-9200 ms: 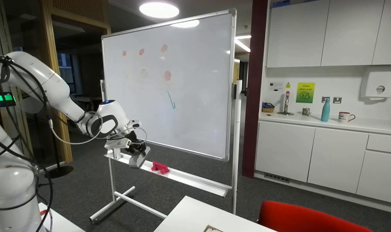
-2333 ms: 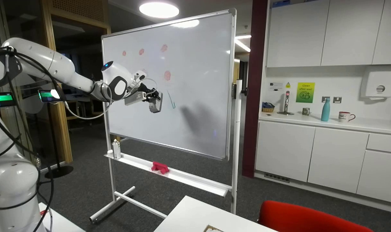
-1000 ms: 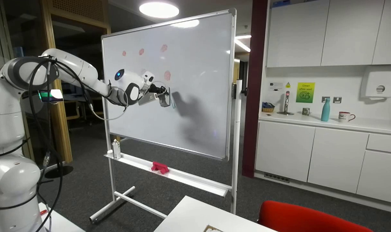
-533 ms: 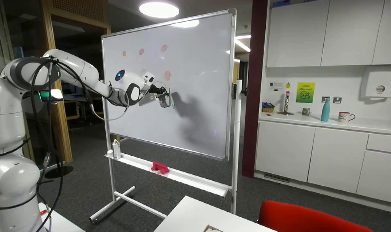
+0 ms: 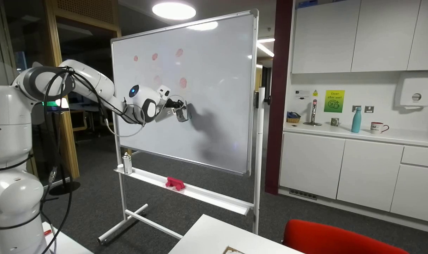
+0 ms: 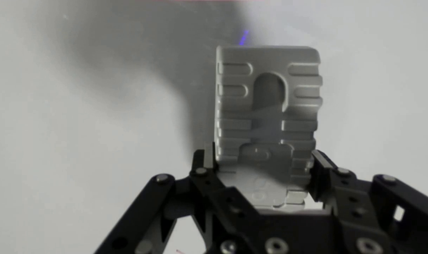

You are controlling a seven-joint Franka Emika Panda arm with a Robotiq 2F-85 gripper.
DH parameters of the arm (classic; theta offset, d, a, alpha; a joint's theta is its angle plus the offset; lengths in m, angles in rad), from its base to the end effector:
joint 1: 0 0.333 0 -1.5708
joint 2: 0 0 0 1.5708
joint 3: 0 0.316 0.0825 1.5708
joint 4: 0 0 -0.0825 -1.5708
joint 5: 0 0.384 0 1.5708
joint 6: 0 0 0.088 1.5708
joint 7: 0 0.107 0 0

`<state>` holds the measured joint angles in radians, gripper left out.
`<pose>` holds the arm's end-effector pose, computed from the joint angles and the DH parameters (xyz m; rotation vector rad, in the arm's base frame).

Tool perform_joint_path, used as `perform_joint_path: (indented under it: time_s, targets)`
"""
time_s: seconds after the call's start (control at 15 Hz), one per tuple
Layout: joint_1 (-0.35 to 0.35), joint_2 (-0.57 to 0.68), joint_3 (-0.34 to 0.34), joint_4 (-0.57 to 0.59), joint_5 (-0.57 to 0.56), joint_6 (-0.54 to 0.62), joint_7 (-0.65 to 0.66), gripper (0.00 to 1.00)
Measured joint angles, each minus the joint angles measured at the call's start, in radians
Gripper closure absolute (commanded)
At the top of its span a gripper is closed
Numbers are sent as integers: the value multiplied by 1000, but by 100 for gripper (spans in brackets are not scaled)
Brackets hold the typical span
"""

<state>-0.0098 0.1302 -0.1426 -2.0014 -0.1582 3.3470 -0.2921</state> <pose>0.6179 -0.0730 0.5458 2.3113 0.3860 1.5595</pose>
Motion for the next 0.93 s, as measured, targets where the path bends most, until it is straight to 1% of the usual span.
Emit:
perform_joint_path:
  time_s: [0.2, 0.47, 0.8, 0.93]
  targets:
    - [2, 35, -19, 14, 0, 48, -3, 65]
    - [19, 72, -58, 46, 1, 73, -3, 65]
    - [68, 103, -109, 76, 4, 107, -4, 65]
    - [91, 113, -120, 107, 5, 105, -4, 65]
